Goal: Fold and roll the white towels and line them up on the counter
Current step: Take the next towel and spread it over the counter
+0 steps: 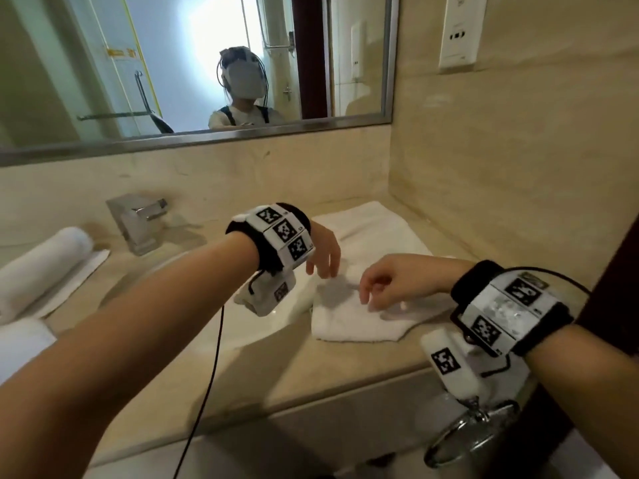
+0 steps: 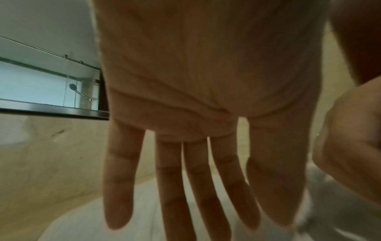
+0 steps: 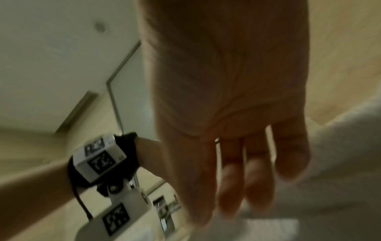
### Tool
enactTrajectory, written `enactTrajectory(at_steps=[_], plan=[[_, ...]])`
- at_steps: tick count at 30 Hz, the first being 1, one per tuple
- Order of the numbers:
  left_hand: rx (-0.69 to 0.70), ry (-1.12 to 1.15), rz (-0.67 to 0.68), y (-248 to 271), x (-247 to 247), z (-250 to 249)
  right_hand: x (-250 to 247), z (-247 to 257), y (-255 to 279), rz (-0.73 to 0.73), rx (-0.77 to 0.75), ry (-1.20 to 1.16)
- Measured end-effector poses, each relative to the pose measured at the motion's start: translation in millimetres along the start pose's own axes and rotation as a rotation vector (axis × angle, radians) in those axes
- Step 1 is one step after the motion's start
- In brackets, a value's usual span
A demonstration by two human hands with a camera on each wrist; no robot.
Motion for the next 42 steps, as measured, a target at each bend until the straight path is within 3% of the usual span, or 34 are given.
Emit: enactTrajectory(at_steps=[3, 8, 15, 17, 20, 25, 27, 31, 33, 35, 37, 39, 40, 42], plan=[[-0.017, -0.013, 0.068, 11.3, 31.2, 11.8, 26.4, 14.9, -4.4, 0.116, -0.015, 0.122], [-0.005, 0.005, -0.053, 27.7, 55.2, 19.3, 41.3, 21.0, -16.8, 0.123, 0.087, 0.378], [0.031, -0.036, -0.138, 33.6, 67.7, 13.6, 46.6, 20.5, -26.1, -0.016, 0.091, 0.504], [0.049, -0.051, -0.16, 33.8, 69.0, 11.5, 38.0, 19.8, -21.7, -0.113, 0.117, 0.503], [0.077, -0.019, -0.24, 35.8, 66.5, 7.6, 2.8, 15.9, -10.2, -0.364, 0.194, 0.283], [0.111, 0.228, -0.494, 37.1, 50.0, 2.7, -38.6, 7.2, 1.5, -0.611, 0.173, -0.201], [0.092, 0.27, -0.56, 36.6, 42.7, 0.9, -48.4, 7.4, 9.8, -0.671, 0.103, -0.412], [-0.063, 0.076, -0.56, 34.9, 41.0, -0.8, -74.5, 12.7, 34.7, -0.715, -0.019, -0.763], [0.063, 0.145, -0.628, 35.2, 38.9, -6.3, -89.2, 7.5, 46.4, -0.788, -0.036, -0.843], [0.379, 0.375, -0.682, 42.7, 36.2, -19.5, -98.4, 1.6, 54.4, -0.84, -0.035, -0.84], [0.611, 0.703, -0.616, 49.5, 34.9, -29.7, -101.6, -3.6, 57.5, -0.853, -0.019, -0.796], [0.636, 0.96, -0.489, 52.4, 37.0, -35.5, -102.3, -6.6, 59.6, -0.859, -0.006, -0.771], [0.621, 0.949, -0.473, 51.5, 36.5, -36.4, -103.1, -7.5, 61.2, -0.871, -0.005, -0.778], [0.509, 0.673, -0.527, 54.4, 40.1, -39.6, -107.3, -7.0, 65.5, -0.912, -0.028, -0.798]])
Point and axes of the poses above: each hand's wrist, its own y-axis away from the middle knuckle, its own x-axis out of the palm, z = x × y, the point moved 5 cm from there along -y, towards the middle knuckle, and after that the axes turned 10 degrees about y, right-handed, at the moved point
